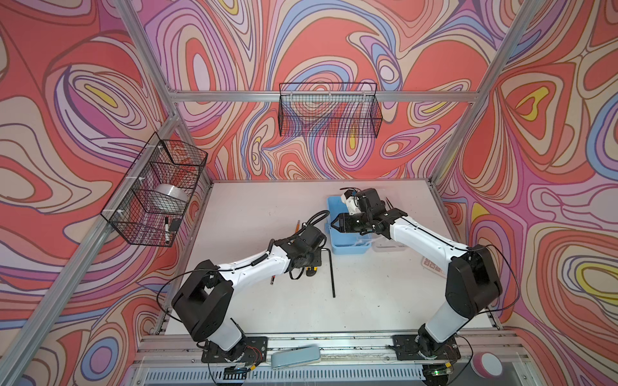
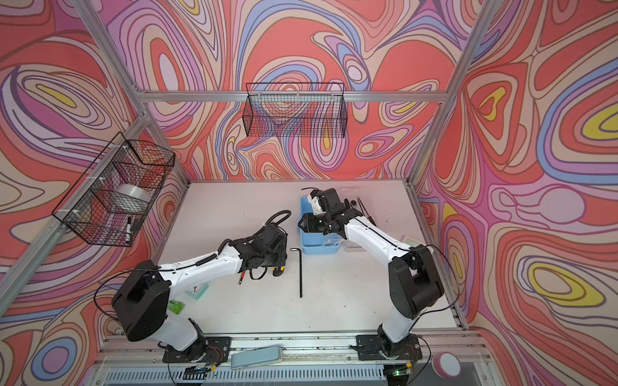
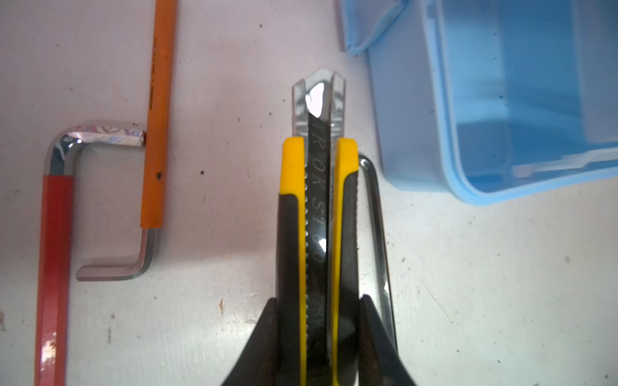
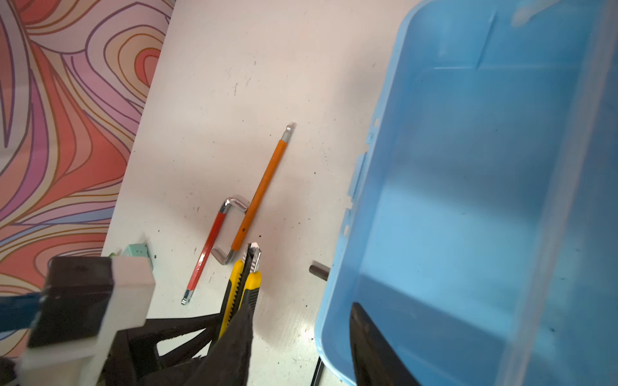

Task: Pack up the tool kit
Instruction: 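Grasp the yellow-black knife from the left gripper with the right gripper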

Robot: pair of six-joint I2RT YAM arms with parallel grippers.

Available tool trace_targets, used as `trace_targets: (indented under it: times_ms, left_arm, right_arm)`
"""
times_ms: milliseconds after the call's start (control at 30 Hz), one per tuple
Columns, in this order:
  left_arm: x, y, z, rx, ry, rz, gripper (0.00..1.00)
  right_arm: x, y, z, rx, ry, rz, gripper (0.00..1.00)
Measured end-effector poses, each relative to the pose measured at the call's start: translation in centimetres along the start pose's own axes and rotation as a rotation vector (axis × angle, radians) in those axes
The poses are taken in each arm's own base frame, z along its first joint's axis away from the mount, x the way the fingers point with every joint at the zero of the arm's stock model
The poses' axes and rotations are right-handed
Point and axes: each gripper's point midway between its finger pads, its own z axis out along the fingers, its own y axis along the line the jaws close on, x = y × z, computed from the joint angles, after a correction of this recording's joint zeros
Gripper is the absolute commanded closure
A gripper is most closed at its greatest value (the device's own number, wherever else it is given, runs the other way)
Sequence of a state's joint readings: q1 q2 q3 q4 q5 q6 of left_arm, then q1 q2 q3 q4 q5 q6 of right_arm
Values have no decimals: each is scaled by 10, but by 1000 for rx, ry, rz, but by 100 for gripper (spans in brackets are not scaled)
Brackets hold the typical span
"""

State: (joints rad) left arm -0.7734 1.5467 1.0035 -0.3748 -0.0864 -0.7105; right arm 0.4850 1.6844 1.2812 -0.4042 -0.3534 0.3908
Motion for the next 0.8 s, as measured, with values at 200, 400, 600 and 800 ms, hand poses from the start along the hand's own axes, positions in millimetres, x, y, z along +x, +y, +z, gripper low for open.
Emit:
trace_targets:
  times_ms: [200, 400, 600, 800]
  left_arm:
    - [-9, -14, -8, 74, -33, -4, 85]
    - [-11, -23, -9, 118, -34, -6, 85]
    - [-17, -35, -11, 177, -54, -12, 85]
    - [-28, -48, -19, 239, -93, -26, 84]
  right_arm:
    - [5, 15, 8, -73, 22, 6, 51]
    - [15, 26, 16, -128, 48, 8, 50]
    - [23, 27, 23, -140, 76, 20, 50]
    - [24, 32, 23, -163, 75, 26, 55]
